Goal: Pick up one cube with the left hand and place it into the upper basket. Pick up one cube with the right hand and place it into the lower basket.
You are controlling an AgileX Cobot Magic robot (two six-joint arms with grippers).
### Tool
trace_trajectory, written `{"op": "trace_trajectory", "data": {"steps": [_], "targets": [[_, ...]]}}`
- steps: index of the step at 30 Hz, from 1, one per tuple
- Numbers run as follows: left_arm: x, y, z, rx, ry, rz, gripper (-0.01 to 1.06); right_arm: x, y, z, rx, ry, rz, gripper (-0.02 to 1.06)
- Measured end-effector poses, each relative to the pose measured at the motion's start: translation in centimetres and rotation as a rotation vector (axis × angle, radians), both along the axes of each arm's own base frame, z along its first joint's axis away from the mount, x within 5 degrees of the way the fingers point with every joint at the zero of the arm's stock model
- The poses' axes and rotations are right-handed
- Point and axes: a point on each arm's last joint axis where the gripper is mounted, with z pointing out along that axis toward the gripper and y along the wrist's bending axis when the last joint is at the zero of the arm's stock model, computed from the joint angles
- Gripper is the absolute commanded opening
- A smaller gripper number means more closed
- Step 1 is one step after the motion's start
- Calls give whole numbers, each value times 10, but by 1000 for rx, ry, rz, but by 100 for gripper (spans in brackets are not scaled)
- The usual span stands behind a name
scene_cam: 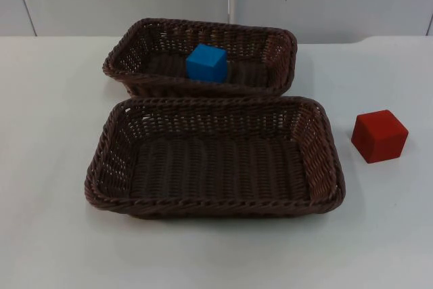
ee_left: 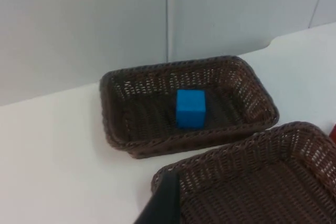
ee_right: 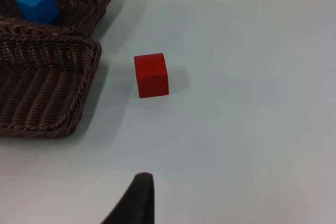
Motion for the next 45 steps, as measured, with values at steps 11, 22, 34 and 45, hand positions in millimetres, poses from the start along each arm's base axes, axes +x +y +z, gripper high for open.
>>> {"op": "trace_trajectory", "data": {"steps": [11, 22, 34, 45], "targets": [[-41, 19, -5, 28, 8, 75, 85, 0, 0, 0, 0, 0, 0, 105], [-66, 30, -55, 22, 53, 119, 85, 0, 0, 0, 0, 0, 0, 105], [-73, 38, -63, 50, 28, 171, 85, 0, 0, 0, 1, 0, -1, 105], [-72, 39, -68, 48, 43, 191, 85, 0, 0, 0, 1, 0, -1, 105]]}}
